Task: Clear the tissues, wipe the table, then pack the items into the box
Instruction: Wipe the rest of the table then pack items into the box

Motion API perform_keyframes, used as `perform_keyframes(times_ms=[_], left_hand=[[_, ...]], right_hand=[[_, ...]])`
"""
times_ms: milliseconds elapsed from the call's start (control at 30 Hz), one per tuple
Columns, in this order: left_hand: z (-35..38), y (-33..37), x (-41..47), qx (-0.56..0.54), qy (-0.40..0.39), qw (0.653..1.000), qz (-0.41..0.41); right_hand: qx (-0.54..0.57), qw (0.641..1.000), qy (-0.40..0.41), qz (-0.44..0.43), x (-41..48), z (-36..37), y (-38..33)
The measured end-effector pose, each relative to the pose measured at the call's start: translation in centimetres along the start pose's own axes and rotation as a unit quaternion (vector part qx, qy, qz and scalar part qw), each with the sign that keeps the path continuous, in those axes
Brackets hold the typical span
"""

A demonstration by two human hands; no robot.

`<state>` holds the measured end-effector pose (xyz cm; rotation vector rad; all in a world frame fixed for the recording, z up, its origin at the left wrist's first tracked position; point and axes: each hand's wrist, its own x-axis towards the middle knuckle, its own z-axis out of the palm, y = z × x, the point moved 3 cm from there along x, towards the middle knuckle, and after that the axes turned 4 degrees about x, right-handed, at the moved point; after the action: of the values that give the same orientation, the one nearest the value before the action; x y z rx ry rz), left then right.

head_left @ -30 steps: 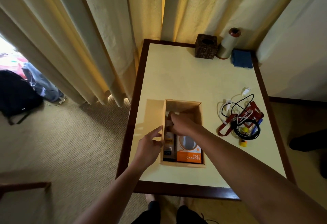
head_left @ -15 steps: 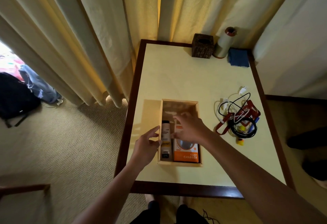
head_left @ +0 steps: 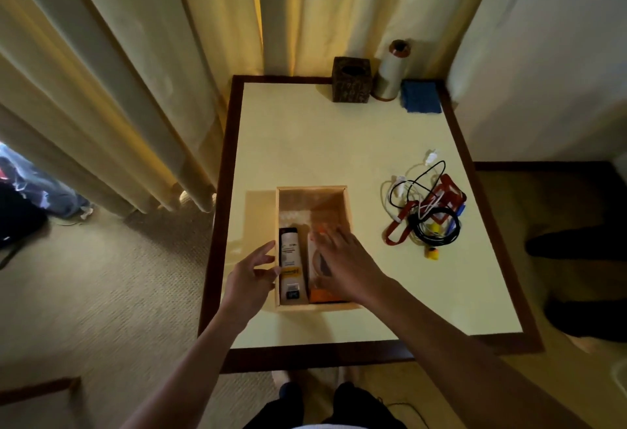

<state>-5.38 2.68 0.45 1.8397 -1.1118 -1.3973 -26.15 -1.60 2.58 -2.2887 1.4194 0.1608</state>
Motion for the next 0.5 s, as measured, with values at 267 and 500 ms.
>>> perform_keyframes(times_ms=[267,500], left_hand=[[0.3,-1.2,0.5,-0.009,0.019,1.0,-0.016],[1.2,-1.4,0.7,-0.043,0.049,0.998,-0.019]], right_hand=[[0.212,0.967,0.133,0.047,-3.1,-4.1,3.7],[0.284,0.905,0.248,0.195,-4.5,-8.1,15.3]])
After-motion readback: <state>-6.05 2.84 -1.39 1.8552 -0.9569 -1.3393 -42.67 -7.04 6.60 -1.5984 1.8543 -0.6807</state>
